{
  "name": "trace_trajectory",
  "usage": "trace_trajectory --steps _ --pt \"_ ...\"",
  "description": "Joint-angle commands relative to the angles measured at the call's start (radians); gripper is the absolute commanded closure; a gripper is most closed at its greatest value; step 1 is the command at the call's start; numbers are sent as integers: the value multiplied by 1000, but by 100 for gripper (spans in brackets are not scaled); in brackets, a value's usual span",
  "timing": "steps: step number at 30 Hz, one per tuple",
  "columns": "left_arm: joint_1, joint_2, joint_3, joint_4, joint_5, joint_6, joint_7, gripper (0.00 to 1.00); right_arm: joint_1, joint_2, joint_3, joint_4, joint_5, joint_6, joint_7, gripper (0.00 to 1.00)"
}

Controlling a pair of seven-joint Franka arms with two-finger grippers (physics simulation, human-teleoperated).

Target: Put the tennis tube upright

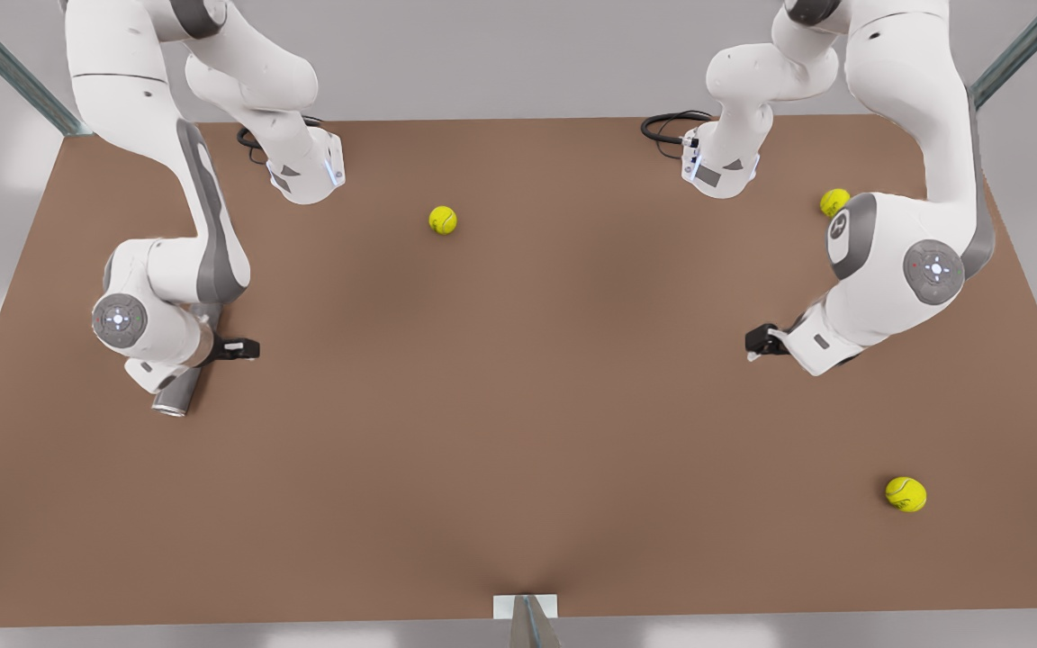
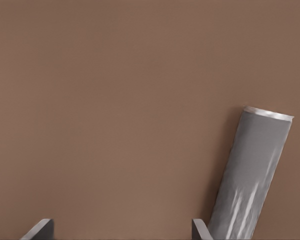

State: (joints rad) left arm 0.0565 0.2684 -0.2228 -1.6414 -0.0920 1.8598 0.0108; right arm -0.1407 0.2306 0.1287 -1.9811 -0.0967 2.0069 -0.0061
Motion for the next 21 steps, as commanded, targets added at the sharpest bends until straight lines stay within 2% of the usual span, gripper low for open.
trace_trajectory --steps 1,4,7,10,17,18,21 --pt "5 18 0 0 -184 16 2 1 3 10 0 5 0 -3 0 0" --pt "-1 83 -1 0 -195 61 2 1 -60 79 0 68 61 -13 0 0" --pt "-1 115 -9 15 -218 62 3 1 -183 87 14 47 97 41 -14 0" --pt "-9 124 -16 15 -218 65 14 1 -534 92 272 -58 83 170 -130 0" --pt "-9 147 -26 15 -218 67 18 1 -660 157 279 -137 -155 335 -153 0" --pt "-9 153 -26 15 -216 67 18 1 -701 157 321 -156 -158 358 -167 0" --pt "-7 157 -26 15 -213 68 18 1 -741 151 365 -208 -166 417 -192 0"
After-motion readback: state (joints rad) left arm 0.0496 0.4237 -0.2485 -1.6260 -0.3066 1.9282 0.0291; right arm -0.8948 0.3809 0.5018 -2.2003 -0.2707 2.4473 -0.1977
